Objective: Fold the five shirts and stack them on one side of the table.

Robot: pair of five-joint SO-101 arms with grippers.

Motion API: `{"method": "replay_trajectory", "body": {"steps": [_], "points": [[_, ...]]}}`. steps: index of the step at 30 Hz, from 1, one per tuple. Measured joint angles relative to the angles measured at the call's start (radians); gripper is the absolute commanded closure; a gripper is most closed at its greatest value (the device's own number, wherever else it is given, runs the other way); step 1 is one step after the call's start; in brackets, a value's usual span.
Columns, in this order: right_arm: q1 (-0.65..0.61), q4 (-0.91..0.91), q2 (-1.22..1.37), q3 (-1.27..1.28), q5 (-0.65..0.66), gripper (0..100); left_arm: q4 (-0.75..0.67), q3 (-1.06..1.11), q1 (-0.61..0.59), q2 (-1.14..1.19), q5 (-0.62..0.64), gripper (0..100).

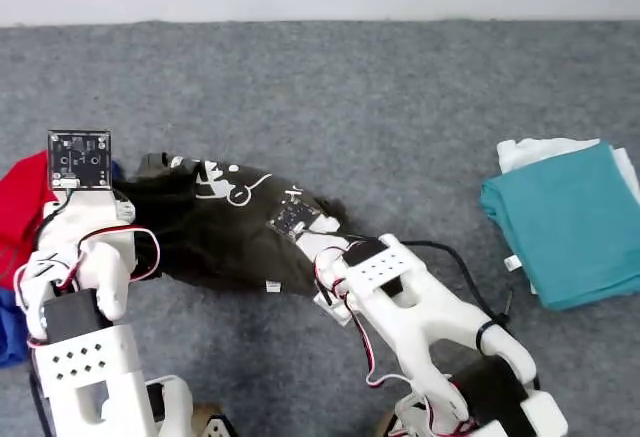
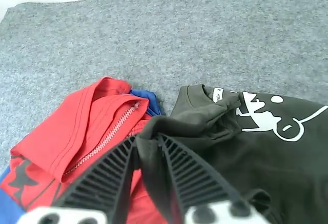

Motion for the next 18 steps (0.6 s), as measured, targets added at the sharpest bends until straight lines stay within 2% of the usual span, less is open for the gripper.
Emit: {"method": "replay_trajectory", "body": {"steps": [4, 14, 18], "points": [[0.002, 0.025, 0.003, -0.017, 0.000, 98.9, 0.000, 0.000, 0.000, 0.000, 0.000, 99], [-0.005, 0.244, -0.002, -0.158, 0.034, 98.9, 0.000, 0.000, 0.000, 0.000, 0.000, 99], [0.061, 0.358, -0.002, -0.298, 0.035, 98.9, 0.000, 0.000, 0.000, 0.000, 0.000, 99]]}}
